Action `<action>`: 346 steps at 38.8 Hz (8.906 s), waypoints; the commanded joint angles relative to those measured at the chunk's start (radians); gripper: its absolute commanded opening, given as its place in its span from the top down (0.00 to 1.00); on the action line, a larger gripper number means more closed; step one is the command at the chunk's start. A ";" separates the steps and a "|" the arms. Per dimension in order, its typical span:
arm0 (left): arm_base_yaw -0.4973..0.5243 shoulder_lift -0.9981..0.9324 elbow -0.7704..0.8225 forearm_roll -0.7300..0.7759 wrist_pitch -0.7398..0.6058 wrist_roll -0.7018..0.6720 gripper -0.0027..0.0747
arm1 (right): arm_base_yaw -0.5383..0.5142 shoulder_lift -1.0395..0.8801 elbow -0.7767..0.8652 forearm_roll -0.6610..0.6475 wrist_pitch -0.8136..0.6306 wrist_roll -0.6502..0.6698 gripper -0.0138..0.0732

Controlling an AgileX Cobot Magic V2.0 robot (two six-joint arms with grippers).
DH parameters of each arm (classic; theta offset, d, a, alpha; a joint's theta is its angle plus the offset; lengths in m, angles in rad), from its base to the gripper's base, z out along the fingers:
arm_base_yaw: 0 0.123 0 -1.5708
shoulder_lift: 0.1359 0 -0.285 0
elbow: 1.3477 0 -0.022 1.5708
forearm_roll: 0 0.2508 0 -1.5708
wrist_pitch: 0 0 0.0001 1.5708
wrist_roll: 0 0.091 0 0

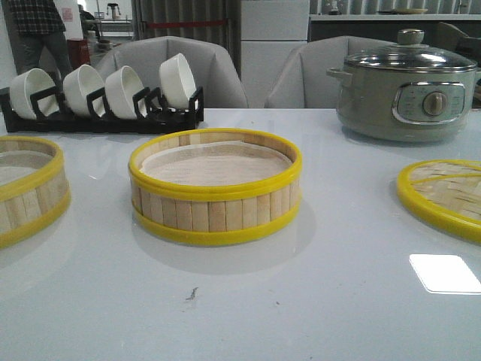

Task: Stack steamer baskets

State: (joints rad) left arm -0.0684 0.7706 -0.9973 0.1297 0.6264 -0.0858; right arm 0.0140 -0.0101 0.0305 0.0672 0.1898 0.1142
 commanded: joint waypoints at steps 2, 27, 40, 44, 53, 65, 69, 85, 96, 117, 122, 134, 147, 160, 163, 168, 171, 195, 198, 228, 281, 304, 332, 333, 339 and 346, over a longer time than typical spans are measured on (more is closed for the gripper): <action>-0.004 -0.005 -0.034 -0.005 -0.097 -0.003 0.86 | -0.006 -0.021 -0.015 0.001 -0.084 -0.002 0.78; -0.004 -0.005 -0.034 -0.005 -0.104 -0.003 0.86 | -0.006 -0.021 -0.015 -0.067 -0.136 -0.027 0.78; -0.004 -0.005 -0.034 -0.005 -0.070 -0.003 0.86 | -0.005 -0.021 -0.031 -0.052 -0.377 -0.001 0.78; -0.004 -0.005 -0.034 -0.005 -0.066 -0.003 0.86 | -0.004 -0.018 -0.147 -0.019 -0.284 0.053 0.78; -0.004 -0.005 -0.034 -0.006 -0.065 -0.003 0.86 | -0.004 0.245 -0.491 -0.092 0.123 0.030 0.78; -0.081 -0.005 -0.034 0.005 -0.072 -0.003 0.86 | -0.004 0.637 -0.629 -0.096 0.165 0.031 0.78; -0.086 -0.005 -0.034 0.003 -0.067 -0.003 0.86 | -0.004 0.674 -0.634 -0.095 0.121 0.031 0.78; -0.086 -0.005 -0.034 0.003 -0.026 -0.005 0.86 | -0.004 0.675 -0.634 -0.095 -0.106 0.031 0.78; -0.086 -0.005 -0.034 -0.015 -0.024 -0.005 0.86 | -0.004 0.675 -0.634 -0.095 -0.115 0.031 0.78; -0.086 0.021 -0.031 -0.047 -0.021 0.066 0.62 | -0.004 0.735 -0.633 -0.096 -0.009 0.031 0.30; -0.086 0.078 -0.031 -0.051 -0.006 0.066 0.35 | -0.004 0.735 -0.633 -0.096 -0.025 0.031 0.31; -0.086 0.335 -0.033 -0.183 -0.034 0.066 0.31 | -0.004 0.735 -0.633 -0.096 -0.025 0.031 0.31; -0.123 0.628 -0.055 -0.261 -0.157 0.072 0.31 | -0.004 0.735 -0.633 -0.096 -0.025 0.031 0.31; -0.192 0.831 -0.188 -0.259 -0.156 0.073 0.31 | -0.004 0.735 -0.633 -0.096 -0.021 0.031 0.31; -0.190 0.855 -0.201 -0.257 -0.156 0.073 0.31 | -0.004 0.735 -0.633 -0.096 -0.019 0.031 0.31; -0.190 0.881 -0.203 -0.242 -0.158 0.073 0.31 | -0.004 0.735 -0.633 -0.096 -0.014 0.031 0.31; -0.190 0.900 -0.203 -0.242 -0.158 0.073 0.31 | -0.004 0.735 -0.633 -0.096 -0.014 0.031 0.31; -0.157 0.980 -0.203 -0.208 -0.168 0.060 0.31 | -0.004 0.735 -0.633 -0.096 -0.006 0.031 0.31; -0.151 0.995 -0.203 -0.208 -0.157 0.060 0.31 | -0.004 0.735 -0.633 -0.096 -0.001 0.031 0.31; -0.151 1.020 -0.225 -0.202 -0.127 0.060 0.84 | -0.004 0.735 -0.633 -0.096 0.005 0.031 0.31; -0.701 1.212 -0.803 -0.204 0.026 0.060 0.85 | -0.004 0.735 -0.633 -0.095 0.005 0.031 0.31; -0.701 1.241 -0.816 -0.204 0.051 0.060 0.85 | -0.004 0.735 -0.633 -0.095 0.005 0.031 0.31; -0.701 1.237 -0.934 -0.130 0.118 0.060 0.40 | -0.004 0.735 -0.633 -0.095 0.012 0.031 0.31; -0.701 1.237 -0.946 -0.130 0.126 0.060 0.40 | -0.004 0.735 -0.633 -0.095 0.012 0.031 0.31; -0.701 1.235 -1.023 -0.130 0.185 0.060 0.40 | -0.004 0.735 -0.633 -0.095 0.018 0.031 0.31; -0.674 1.190 -1.057 -0.119 0.201 0.059 0.70 | -0.004 0.735 -0.633 -0.095 0.021 0.031 0.31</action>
State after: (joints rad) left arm -0.7597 2.0618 -2.0085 0.0000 0.8685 -0.0265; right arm 0.0140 0.7264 -0.5642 -0.0146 0.2861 0.1537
